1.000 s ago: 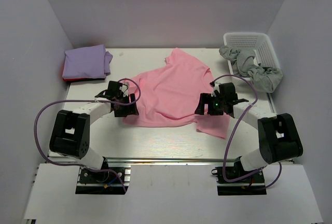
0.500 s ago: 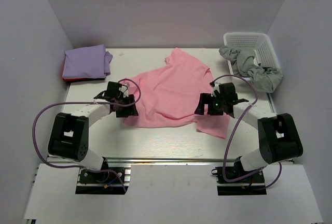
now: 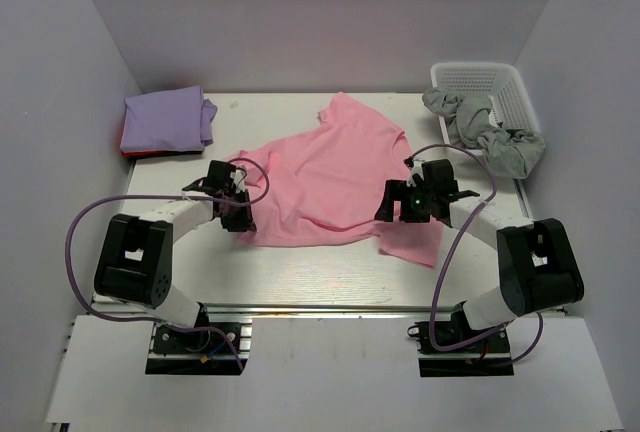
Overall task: Fold and stack the t-shirts
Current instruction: Flatten out the tshirt
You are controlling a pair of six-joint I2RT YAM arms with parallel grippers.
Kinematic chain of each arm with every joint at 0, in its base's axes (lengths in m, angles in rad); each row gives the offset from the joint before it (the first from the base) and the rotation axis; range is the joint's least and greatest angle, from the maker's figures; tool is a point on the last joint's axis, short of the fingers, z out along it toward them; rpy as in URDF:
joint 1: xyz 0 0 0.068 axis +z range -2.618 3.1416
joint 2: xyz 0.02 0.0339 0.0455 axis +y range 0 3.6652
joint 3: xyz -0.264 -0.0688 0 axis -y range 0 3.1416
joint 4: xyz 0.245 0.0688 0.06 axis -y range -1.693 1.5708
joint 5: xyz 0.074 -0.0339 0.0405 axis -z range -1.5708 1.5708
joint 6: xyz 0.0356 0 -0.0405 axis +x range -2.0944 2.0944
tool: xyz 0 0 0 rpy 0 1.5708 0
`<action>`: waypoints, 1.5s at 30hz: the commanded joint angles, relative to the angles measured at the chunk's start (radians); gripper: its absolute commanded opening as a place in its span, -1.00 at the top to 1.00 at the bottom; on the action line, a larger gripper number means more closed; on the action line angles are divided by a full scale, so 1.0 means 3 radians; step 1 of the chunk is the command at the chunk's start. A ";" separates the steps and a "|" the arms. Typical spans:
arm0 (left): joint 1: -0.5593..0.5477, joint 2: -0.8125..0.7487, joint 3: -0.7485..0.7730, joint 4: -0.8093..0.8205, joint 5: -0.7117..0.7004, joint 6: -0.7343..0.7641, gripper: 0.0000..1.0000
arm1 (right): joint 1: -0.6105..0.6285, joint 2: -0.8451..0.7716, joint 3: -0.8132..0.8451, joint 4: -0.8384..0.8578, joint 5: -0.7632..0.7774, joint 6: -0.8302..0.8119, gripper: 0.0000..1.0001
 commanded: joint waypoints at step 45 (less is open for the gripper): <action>-0.0015 -0.1559 -0.0254 -0.0296 0.0862 -0.0132 0.83 | -0.0112 -0.1134 -0.0722 -0.1405 0.1112 0.1277 -0.81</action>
